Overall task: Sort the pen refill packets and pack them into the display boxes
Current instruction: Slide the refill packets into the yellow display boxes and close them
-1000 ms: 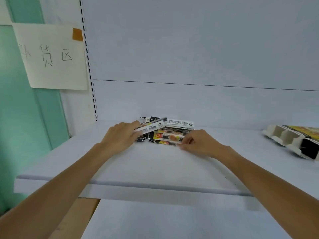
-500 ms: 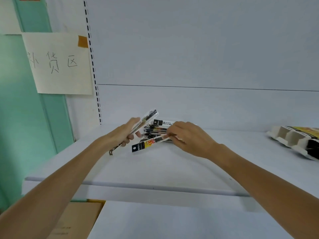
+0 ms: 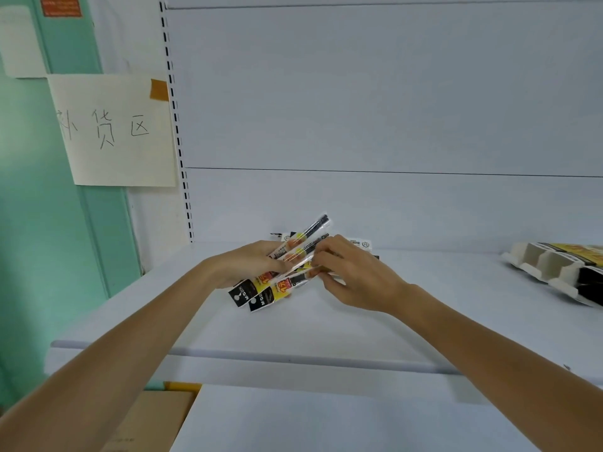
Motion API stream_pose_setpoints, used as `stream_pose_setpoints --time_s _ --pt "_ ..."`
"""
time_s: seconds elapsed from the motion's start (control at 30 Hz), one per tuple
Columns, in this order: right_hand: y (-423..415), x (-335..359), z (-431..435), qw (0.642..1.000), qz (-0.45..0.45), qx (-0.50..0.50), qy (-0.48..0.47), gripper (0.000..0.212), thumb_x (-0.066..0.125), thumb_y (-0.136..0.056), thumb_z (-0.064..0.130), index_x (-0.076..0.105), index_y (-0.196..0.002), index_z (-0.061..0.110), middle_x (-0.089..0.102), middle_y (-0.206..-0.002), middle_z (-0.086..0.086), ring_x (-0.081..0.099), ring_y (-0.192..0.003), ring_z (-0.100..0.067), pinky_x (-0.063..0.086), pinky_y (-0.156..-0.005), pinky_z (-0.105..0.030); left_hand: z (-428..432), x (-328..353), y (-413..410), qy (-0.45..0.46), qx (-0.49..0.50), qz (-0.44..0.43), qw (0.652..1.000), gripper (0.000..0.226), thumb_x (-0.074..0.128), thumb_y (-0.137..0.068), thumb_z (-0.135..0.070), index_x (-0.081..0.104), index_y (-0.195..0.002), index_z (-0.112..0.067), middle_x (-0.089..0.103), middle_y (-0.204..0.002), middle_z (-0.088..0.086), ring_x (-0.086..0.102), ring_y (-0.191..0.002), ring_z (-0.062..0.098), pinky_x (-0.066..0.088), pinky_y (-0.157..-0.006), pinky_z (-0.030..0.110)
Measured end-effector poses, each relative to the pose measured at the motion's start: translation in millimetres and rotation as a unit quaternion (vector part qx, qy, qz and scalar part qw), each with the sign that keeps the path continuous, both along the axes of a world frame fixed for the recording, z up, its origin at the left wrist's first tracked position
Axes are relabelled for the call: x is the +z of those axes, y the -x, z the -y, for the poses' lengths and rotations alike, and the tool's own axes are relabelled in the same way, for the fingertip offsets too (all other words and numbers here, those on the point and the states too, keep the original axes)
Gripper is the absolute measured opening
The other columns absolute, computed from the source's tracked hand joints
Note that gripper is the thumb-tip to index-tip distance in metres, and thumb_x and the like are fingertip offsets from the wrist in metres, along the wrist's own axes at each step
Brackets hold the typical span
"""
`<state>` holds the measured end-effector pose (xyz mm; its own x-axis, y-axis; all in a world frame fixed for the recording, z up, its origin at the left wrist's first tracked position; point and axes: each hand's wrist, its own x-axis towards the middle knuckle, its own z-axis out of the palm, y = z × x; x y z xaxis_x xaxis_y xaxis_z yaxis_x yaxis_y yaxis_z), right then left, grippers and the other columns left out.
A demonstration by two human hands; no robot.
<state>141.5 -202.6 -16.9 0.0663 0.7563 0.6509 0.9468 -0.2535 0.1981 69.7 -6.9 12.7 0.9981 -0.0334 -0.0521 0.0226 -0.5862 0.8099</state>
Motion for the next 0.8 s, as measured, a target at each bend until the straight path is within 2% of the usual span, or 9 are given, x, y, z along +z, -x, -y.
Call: stream_pose_setpoints --time_s 0.07,0.13,0.2,0.3,0.43,0.57,0.67,0.73,0.8 --pt "3.8 -0.3 2.3 1.0 -0.001 0.006 -0.007 0.021 0.047 -0.087 0.016 0.064 -0.089 0.004 0.059 -0.094 -0.009 0.057 -0.084 -0.025 0.044 -0.074 -0.024 -1.3 -0.8 1.2 -0.009 -0.002 0.003 1.0 0.014 0.052 -0.095 -0.021 0.055 -0.105 -0.03 0.066 -0.092 -0.009 0.065 -0.078 0.005 0.049 -0.065 0.016" --pt "6.5 0.8 4.0 1.0 0.004 0.009 -0.006 0.021 0.047 -0.086 0.015 0.063 -0.089 0.003 0.058 -0.092 -0.009 0.056 -0.083 -0.025 0.044 -0.073 -0.024 -3.6 -2.4 2.1 -0.042 -0.003 0.014 0.999 0.018 0.051 -0.096 -0.023 0.053 -0.112 -0.03 0.063 -0.101 -0.011 0.061 -0.091 0.009 0.046 -0.077 0.02" --pt "7.4 2.2 6.0 1.0 0.005 0.007 -0.008 0.019 0.047 -0.085 0.014 0.062 -0.09 0.002 0.057 -0.092 -0.01 0.053 -0.083 -0.024 0.043 -0.073 -0.023 -2.6 -3.9 3.2 -0.065 -0.005 0.014 0.998 0.012 0.05 -0.096 -0.03 0.053 -0.108 -0.032 0.063 -0.105 -0.004 0.06 -0.091 0.014 0.045 -0.081 0.026" --pt "6.9 3.9 9.2 1.0 0.019 -0.015 -0.016 0.018 0.048 -0.087 0.013 0.061 -0.09 0.001 0.057 -0.093 -0.012 0.053 -0.083 -0.025 0.04 -0.073 -0.022 7.3 -4.7 5.0 0.046 -0.003 -0.052 0.998 0.018 0.044 -0.097 -0.034 0.054 -0.106 -0.022 0.069 -0.09 0.008 0.065 -0.065 0.016 0.055 -0.061 0.029" --pt "4.5 3.0 15.5 0.998 0.033 -0.039 -0.023 0.022 0.044 -0.089 0.015 0.063 -0.09 0.003 0.06 -0.1 -0.012 0.057 -0.084 -0.027 0.05 -0.068 -0.033 18.8 -2.3 3.3 0.168 -0.002 -0.112 0.979 0.029 0.04 -0.098 -0.038 0.052 -0.099 -0.013 0.062 -0.065 0.006 0.045 -0.043 0.012 0.035 -0.039 0.02" --pt "3.1 1.7 23.4 0.989 0.079 -0.103 -0.068 0.021 0.048 -0.089 0.021 0.06 -0.104 0.012 0.056 -0.122 -0.01 0.051 -0.108 -0.024 0.045 -0.09 -0.04 28.1 -1.2 4.8 0.136 -0.042 -0.144 0.979 0.025 0.045 -0.097 -0.033 0.054 -0.093 -0.009 0.045 -0.057 -0.002 0.032 -0.042 0.007 0.029 -0.04 0.016" --pt "3.6 4.3 31.7 0.98 -0.101 -0.122 -0.121 0.056 0.059 -0.086 0.028 0.039 -0.136 0.01 0.034 -0.145 -0.015 0.033 -0.131 -0.025 0.03 -0.104 -0.032 36.7 -1.4 3.7 0.138 -0.056 -0.114 0.982 0.01 0.046 -0.097 -0.014 0.052 -0.09 -0.01 0.046 -0.058 -0.002 0.038 -0.045 0.008 0.033 -0.044 0.017" --pt "5.5 6.4 35.9 0.964 -0.231 -0.101 -0.085 0.074 0.065 -0.084 0.022 0.023 -0.145 0.01 0.017 -0.152 -0.013 0.02 -0.14 -0.023 0.023 -0.106 -0.021 44.0 -1.9 0.1 0.135 -0.06 -0.121 0.982 0.01 0.045 -0.095 -0.006 0.052 -0.089 -0.01 0.05 -0.06 0.0 0.043 -0.048 0.01 0.039 -0.048 0.02" --pt "8.6 5.1 36.8 0.96 -0.254 -0.114 -0.036 0.076 0.065 -0.082 0.017 0.022 -0.145 0.012 0.012 -0.154 -0.01 0.022 -0.14 -0.021 0.027 -0.104 -0.021 49.8 0.5 -4.1 0.099 -0.043 -0.144 0.984 0.014 0.042 -0.091 -0.001 0.052 -0.086 -0.009 0.055 -0.062 0.003 0.049 -0.048 0.012 0.043 -0.049 0.022"
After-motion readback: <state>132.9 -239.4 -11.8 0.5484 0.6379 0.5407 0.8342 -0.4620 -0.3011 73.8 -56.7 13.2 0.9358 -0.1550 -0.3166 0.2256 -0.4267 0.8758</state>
